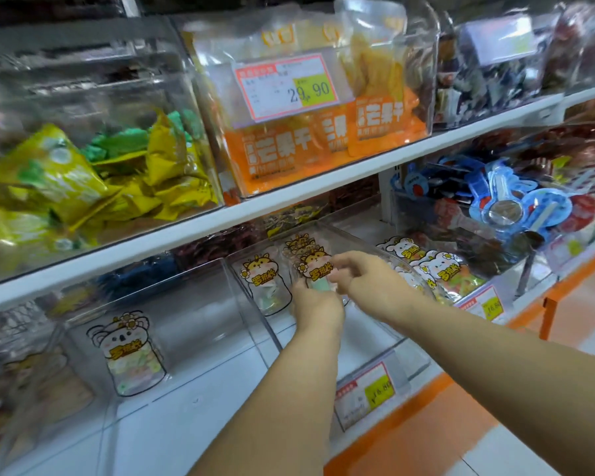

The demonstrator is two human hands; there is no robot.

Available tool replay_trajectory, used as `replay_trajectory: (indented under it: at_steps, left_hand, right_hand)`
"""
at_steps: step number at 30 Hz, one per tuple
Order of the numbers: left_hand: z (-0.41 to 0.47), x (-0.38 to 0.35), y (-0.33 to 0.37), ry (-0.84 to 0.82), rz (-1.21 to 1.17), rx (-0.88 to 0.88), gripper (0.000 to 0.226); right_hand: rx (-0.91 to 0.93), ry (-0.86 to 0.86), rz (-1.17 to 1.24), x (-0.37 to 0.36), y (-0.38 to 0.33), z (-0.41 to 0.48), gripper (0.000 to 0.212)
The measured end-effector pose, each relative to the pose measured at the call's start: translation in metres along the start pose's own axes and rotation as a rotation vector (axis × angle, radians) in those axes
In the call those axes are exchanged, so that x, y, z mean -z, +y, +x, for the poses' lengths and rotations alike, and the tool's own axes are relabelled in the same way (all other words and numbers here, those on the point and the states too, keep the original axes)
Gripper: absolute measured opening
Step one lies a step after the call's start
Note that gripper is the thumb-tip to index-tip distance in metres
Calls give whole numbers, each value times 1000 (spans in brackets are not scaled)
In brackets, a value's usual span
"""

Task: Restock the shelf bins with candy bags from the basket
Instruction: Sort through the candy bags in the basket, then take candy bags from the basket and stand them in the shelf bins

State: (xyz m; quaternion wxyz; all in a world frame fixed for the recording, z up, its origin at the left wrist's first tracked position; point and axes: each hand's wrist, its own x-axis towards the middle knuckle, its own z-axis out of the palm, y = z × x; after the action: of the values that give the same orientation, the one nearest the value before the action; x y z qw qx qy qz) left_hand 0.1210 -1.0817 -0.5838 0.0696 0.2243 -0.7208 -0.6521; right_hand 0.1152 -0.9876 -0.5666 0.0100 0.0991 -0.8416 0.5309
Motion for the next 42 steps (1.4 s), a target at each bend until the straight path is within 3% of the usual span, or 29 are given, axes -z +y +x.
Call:
replay_trajectory:
  at_steps: [5,10,15,18,23,27,30,33,37,42]
  left_hand:
    - [-83,49,-2,-220,-48,-312,50]
    - [-160,111,-25,-280,81,-539,42]
    - [-214,171,-73,-293,190,-538,32]
    - [-235,202,-122,-246,247,-439,37]
    - [-254,244,-206,-245,567,-264,34]
    - [-248,268,-257,-352,892,-173,45]
    - [-237,272,-287,-447,1104,-215,66]
    - [-227,266,-308,-520,1247,-334,64]
    - [-210,267,-325,-598,1278,-372,59]
    - [-205,297,-340,-621,1279,-491,72]
  right_hand:
    - [174,51,83,-3,-20,-79,47]
    - [356,-35,5,-20,-25,-168,39]
    - [379,-138,4,-51,-19,-242,43]
    - [319,-216,-27,-77,4,-270,43]
    - [156,-625,-505,-114,55,-293,56]
    - [34,-820,-769,-132,80,-292,70]
    - [51,-836,-850,-151,92,-284,74]
    - [91,-786,-939,-171,100,-270,75]
    - [109,-841,-1096,-187,111,-251,74]
    - [153,-828,-1161,-188,125,-243,70]
